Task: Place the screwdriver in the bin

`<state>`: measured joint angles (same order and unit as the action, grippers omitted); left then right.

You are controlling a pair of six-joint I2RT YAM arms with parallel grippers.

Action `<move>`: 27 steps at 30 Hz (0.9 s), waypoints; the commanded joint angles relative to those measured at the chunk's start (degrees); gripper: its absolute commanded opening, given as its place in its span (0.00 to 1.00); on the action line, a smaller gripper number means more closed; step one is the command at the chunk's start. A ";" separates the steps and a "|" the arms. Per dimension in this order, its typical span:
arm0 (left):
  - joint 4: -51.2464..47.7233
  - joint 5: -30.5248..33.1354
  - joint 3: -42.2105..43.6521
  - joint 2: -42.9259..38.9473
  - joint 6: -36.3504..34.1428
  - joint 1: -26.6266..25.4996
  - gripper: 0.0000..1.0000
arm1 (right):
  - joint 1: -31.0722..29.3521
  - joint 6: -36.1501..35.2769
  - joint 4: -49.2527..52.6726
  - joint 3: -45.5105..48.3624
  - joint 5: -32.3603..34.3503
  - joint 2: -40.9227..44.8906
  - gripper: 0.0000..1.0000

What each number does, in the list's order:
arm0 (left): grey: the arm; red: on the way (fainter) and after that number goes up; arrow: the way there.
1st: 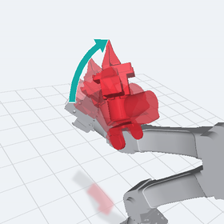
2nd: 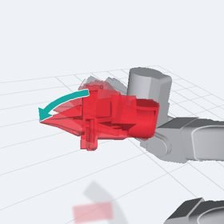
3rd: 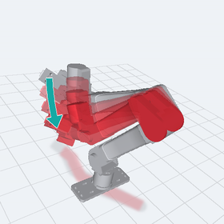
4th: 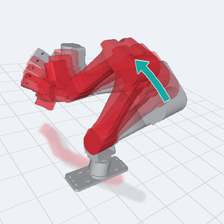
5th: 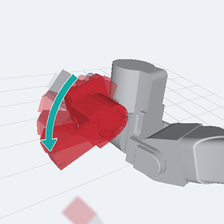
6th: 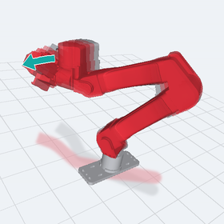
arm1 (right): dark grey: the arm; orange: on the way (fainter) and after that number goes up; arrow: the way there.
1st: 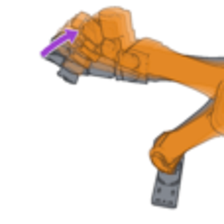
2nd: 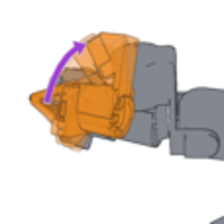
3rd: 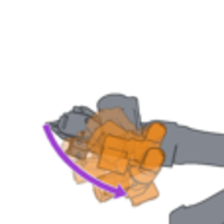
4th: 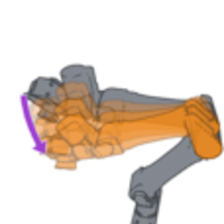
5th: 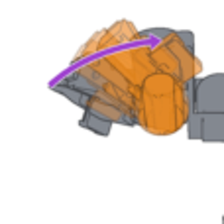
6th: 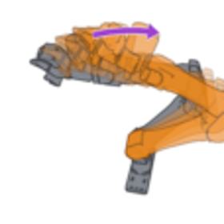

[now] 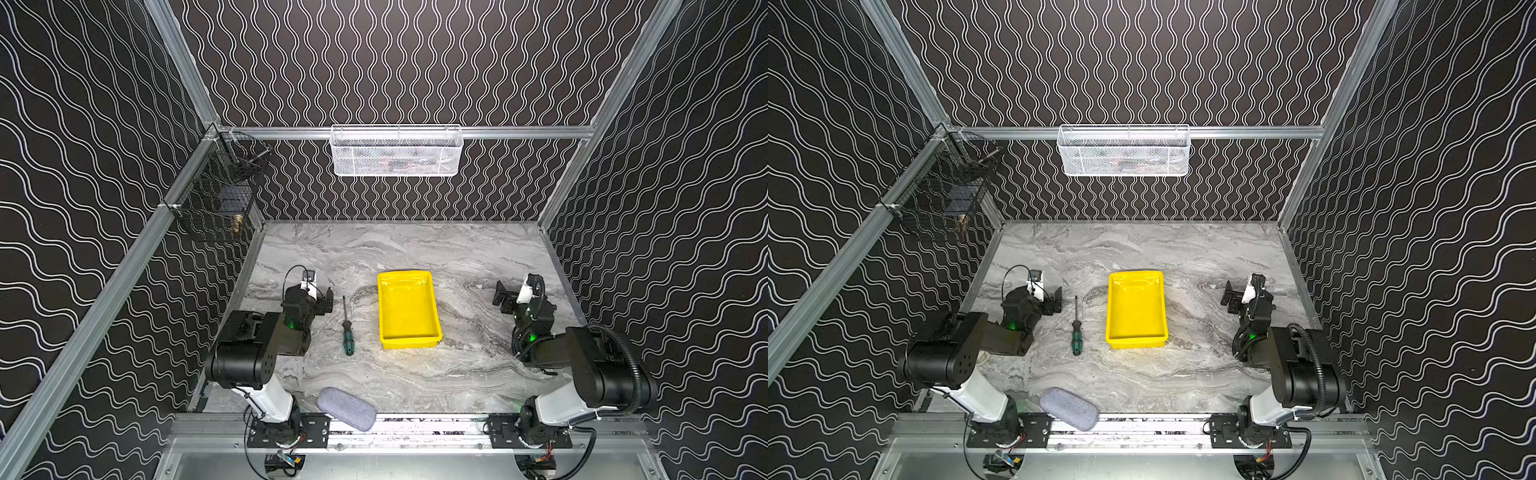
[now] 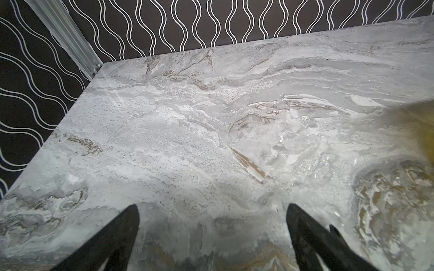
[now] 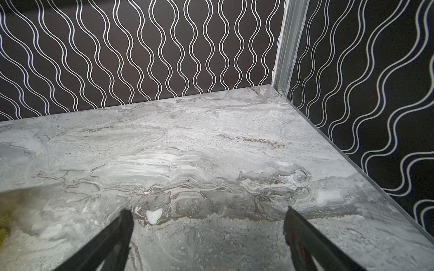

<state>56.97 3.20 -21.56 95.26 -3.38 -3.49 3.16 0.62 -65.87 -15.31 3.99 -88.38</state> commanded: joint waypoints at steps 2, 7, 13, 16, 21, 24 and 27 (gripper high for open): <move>1.56 0.12 0.11 -0.08 -0.76 0.15 0.99 | 0.01 -0.10 -1.61 0.02 -0.04 0.05 1.00; 1.81 0.40 0.25 -0.17 -0.84 -0.03 0.99 | 0.01 -0.09 -1.61 0.02 -0.04 -0.04 1.00; 1.43 0.05 0.11 -0.18 -0.45 0.15 0.99 | 0.01 -0.07 -1.54 -0.07 -0.19 -0.03 1.00; 0.95 0.16 -0.26 -0.05 -0.37 0.15 0.99 | 0.01 -0.09 -1.57 0.02 -0.15 0.01 1.00; 0.84 0.14 -0.28 -0.02 -0.39 0.15 0.99 | 0.01 -0.10 -1.62 0.02 -0.17 -0.03 1.00; 0.96 0.14 -0.15 -0.07 -0.39 0.15 0.99 | 0.01 -0.10 -1.58 0.01 -0.20 0.01 1.00; 1.53 0.56 0.09 -0.21 -0.58 0.15 0.99 | 0.01 -0.07 -1.61 0.02 -0.21 -0.03 1.00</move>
<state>56.93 3.22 -21.52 95.26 -3.36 -3.49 3.16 0.62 -65.87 -15.31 3.99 -88.38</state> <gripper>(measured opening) 0.990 0.995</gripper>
